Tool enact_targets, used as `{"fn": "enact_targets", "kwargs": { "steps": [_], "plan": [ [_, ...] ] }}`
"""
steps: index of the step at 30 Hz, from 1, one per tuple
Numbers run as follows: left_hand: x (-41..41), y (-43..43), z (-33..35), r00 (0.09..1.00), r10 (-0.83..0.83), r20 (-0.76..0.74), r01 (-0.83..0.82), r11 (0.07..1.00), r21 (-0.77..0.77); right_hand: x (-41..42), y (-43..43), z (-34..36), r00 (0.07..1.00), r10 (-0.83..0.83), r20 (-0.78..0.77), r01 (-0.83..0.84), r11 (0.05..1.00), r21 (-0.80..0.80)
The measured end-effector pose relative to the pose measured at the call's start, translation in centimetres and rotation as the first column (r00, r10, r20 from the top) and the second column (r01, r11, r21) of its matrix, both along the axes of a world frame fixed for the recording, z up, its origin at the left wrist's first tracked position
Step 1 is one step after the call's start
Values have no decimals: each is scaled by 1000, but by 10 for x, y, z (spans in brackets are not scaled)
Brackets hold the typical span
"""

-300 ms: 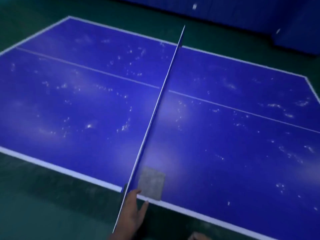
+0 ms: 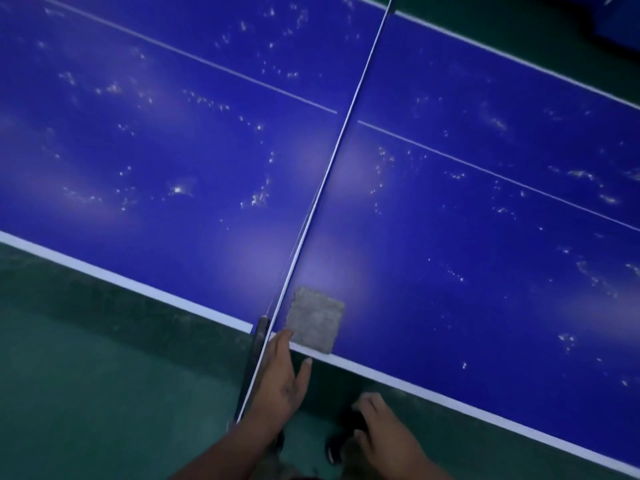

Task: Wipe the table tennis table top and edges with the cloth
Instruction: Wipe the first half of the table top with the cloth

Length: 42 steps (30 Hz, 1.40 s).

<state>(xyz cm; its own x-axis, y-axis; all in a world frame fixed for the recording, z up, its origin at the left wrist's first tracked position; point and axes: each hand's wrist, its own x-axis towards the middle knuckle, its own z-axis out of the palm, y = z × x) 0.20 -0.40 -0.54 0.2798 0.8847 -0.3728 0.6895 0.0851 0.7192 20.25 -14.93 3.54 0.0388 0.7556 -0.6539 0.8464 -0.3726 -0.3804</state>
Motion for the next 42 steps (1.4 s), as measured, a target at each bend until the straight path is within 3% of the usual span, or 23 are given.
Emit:
{"fn": "enact_targets", "kwargs": {
  "steps": [1, 5, 11, 18, 23, 26, 29, 31, 32, 34, 36, 39, 42],
  "plan": [
    [2, -1, 0, 1000, -7, 4, 7, 1000, -29, -3, 8, 3, 998, 56, 25, -55, 998, -24],
    [7, -1, -6, 999, 24, 30, -23, 999, -35, -12, 53, -11, 979, 189, 73, -197, 971, 135],
    [13, -1, -1, 992, 125, -1, -125, 992, 26, -18, 129, -47, 977, 181, 113, -212, 897, 388],
    [25, -2, -14, 979, 184, -92, -188, 981, -44, -20, 174, -100, 897, 409, 167, -442, 837, 323],
    [39, -3, -30, 967, 203, -155, -212, 976, -47, 14, 191, -118, 842, 474, 255, -538, 716, 445],
    [42, -7, -37, 970, 137, -202, -142, 990, -10, 41, 230, -121, 895, 346, 284, -446, 740, 504],
    [40, -8, -40, 959, 82, -270, -71, 996, 48, 69, 271, -119, 961, 6, 277, -147, 858, 492],
    [40, -7, -41, 952, 77, -296, -64, 997, 53, 73, 283, -118, 948, -181, 263, 26, 866, 500],
    [41, -7, -42, 949, 86, -302, -75, 996, 49, 69, 284, -119, 940, -203, 273, 38, 861, 508],
    [44, -5, -44, 947, 110, -303, -100, 994, 47, 57, 275, -120, 953, -133, 272, -30, 853, 521],
    [48, -2, -47, 951, 130, -280, -117, 991, 63, 43, 253, -123, 965, 55, 258, -190, 821, 538],
    [48, 2, -49, 965, 171, -198, -156, 984, 90, 23, 204, -128, 898, 382, 219, -436, 700, 566],
    [44, 6, -52, 971, 187, -151, -174, 980, 95, 29, 196, -130, 808, 555, 200, -552, 593, 586]
  ]
}}
